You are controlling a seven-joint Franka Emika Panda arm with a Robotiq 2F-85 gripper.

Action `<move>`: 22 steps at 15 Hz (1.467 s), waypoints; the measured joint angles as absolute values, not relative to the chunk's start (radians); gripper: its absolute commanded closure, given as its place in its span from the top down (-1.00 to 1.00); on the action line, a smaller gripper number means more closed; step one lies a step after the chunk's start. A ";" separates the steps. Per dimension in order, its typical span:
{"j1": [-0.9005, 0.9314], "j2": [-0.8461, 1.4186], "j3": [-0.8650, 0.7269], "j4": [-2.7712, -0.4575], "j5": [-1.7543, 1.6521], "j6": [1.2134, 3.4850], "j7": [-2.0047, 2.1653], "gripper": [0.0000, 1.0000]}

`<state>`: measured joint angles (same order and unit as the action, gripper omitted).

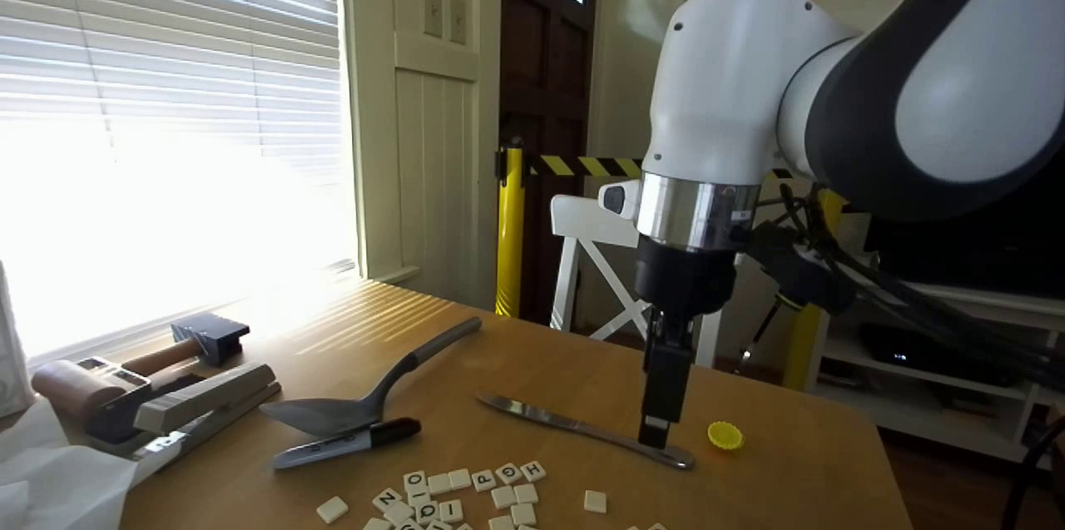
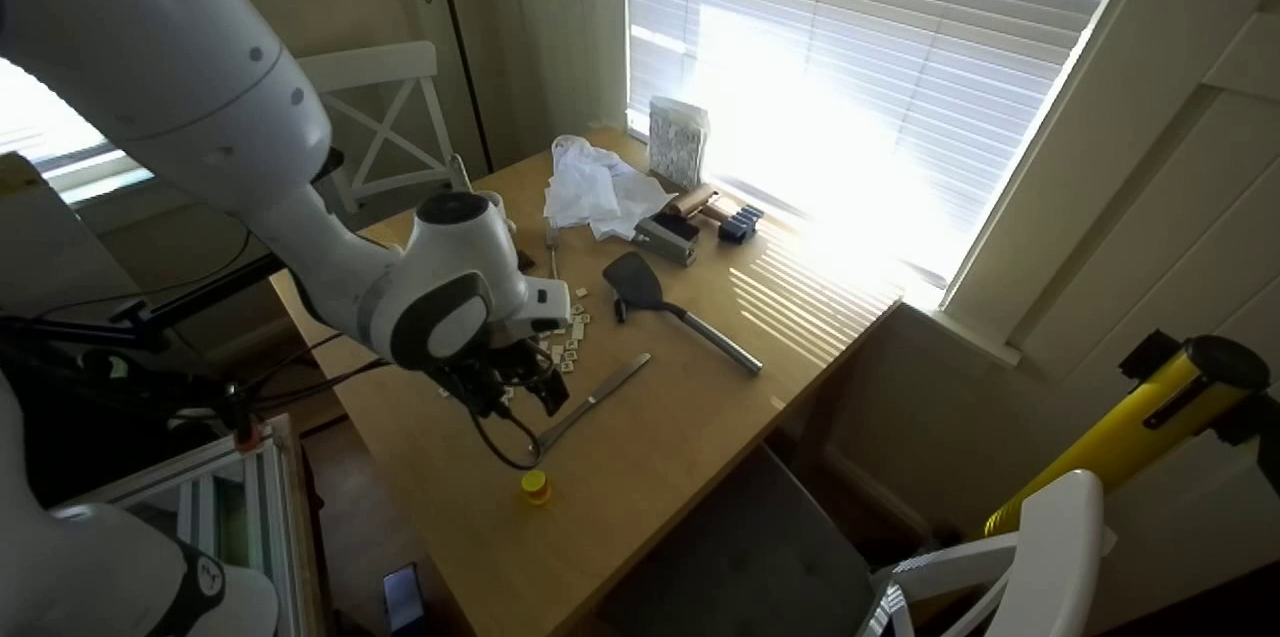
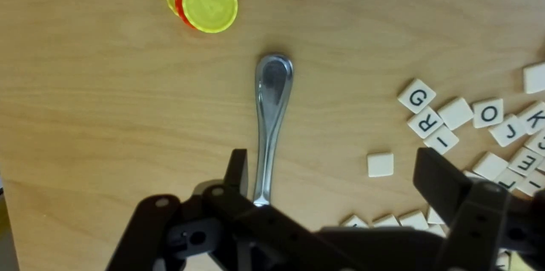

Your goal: Drag the scrabble letters with the butter knife

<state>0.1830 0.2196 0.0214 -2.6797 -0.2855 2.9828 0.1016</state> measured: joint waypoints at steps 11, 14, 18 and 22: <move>0.426 0.463 -0.208 -2.519 -0.453 3.095 0.284 1.00; 0.418 0.498 -0.206 -2.487 -0.449 3.096 0.293 1.00; 0.372 0.509 -0.184 -2.467 -0.446 3.095 0.293 1.00; 0.265 0.509 -0.101 -2.463 -0.445 3.086 0.286 0.60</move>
<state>0.2650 0.5091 -0.1013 -2.4633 -0.4449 3.0860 0.2856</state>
